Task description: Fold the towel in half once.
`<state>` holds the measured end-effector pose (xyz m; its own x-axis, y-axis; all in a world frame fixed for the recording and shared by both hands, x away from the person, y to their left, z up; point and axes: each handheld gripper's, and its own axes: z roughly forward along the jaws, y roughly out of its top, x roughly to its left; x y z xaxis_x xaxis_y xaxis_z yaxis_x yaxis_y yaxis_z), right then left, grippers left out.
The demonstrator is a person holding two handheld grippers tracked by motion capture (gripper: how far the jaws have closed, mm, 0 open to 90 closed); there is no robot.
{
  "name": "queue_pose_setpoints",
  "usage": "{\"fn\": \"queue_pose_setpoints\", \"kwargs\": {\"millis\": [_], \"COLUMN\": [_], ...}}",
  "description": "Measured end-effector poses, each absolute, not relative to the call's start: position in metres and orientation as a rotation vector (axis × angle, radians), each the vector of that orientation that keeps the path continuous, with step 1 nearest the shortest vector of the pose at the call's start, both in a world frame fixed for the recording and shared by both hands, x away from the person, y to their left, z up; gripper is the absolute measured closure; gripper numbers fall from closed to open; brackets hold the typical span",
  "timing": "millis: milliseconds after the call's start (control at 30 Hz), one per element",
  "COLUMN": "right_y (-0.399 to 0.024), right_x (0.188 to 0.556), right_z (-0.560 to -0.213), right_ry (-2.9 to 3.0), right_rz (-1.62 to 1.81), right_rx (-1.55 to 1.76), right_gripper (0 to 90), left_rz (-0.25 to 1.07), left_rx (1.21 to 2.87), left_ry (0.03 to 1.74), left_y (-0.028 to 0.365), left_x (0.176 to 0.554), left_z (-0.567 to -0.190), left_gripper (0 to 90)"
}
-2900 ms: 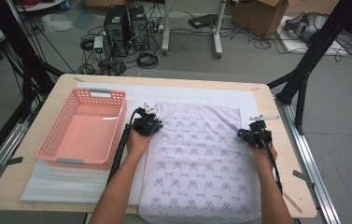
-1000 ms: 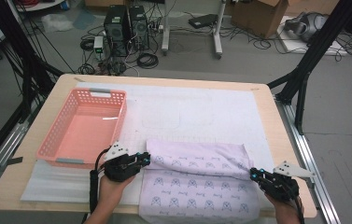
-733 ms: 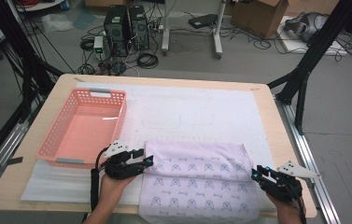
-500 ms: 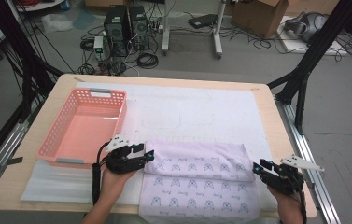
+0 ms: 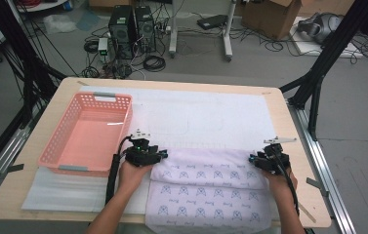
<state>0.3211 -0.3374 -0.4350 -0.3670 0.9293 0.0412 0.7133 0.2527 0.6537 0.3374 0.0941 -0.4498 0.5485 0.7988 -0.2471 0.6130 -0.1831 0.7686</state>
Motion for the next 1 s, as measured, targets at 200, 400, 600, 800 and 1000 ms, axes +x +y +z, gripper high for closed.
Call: {"fn": "queue_pose_setpoints", "kwargs": {"millis": [200,400,600,800,1000], "right_y": [-0.339,-0.350,-0.347,-0.345,-0.349], "right_x": [0.308,0.280,0.282,0.286,0.280], "right_z": [-0.429,-0.418,-0.419,-0.421,-0.417], "right_ry": [2.177,2.117,2.129,2.136,2.114], "right_rz": [0.865,1.000,0.994,0.990,1.029], "right_rx": [1.386,1.332,1.332,1.328,1.330], "right_gripper": [87.0,87.1,87.0,87.0,87.0], "left_rz": [0.316,0.320,0.272,0.371,0.375], "left_rx": [1.800,1.791,1.760,1.912,1.843], "left_ry": [1.115,1.078,1.195,1.166,1.131], "left_y": [0.104,0.114,0.107,0.087,0.095], "left_x": [0.327,0.315,0.334,0.345,0.337], "left_z": [-0.436,-0.431,-0.443,-0.450,-0.439], "left_gripper": [89.5,89.7,56.2,62.2,86.4]}}
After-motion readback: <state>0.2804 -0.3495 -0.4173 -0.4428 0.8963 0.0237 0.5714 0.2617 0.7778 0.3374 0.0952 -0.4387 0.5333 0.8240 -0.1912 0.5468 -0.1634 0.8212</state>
